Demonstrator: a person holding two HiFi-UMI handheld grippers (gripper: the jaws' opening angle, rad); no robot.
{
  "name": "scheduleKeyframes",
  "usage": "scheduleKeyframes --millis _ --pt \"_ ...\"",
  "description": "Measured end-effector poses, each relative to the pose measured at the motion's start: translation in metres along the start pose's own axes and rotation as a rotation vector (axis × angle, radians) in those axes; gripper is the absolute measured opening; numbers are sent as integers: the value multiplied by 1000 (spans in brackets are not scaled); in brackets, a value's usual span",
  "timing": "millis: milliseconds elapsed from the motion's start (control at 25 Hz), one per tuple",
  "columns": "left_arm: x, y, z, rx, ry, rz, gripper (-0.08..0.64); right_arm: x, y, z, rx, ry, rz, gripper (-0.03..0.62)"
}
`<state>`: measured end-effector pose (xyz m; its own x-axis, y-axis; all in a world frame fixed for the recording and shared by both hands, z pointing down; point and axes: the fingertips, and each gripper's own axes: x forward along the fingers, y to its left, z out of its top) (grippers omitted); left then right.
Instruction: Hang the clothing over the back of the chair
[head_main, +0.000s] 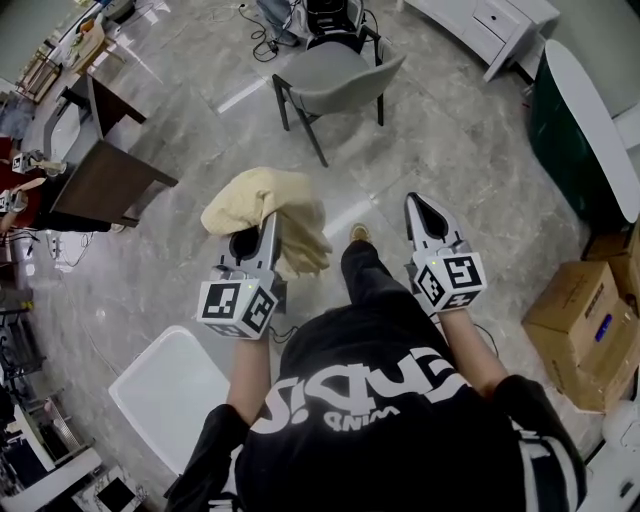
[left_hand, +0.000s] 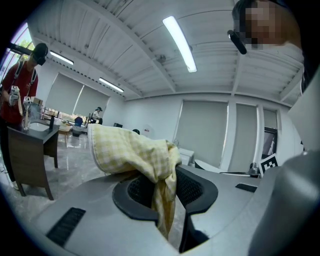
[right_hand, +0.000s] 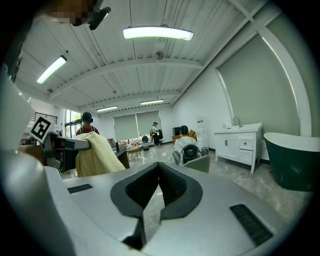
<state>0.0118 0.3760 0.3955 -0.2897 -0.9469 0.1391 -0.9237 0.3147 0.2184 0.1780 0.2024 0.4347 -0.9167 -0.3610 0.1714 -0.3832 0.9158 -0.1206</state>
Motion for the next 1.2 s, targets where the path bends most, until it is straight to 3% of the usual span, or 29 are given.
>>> scheduleKeyframes --millis 880,1200 --pt "182 49 73 -9 -16 78 104 177 -104 74 -9 26 94 14" --pt "237 66 84 -2 -26 98 104 227 -137 78 -7 36 116 14"
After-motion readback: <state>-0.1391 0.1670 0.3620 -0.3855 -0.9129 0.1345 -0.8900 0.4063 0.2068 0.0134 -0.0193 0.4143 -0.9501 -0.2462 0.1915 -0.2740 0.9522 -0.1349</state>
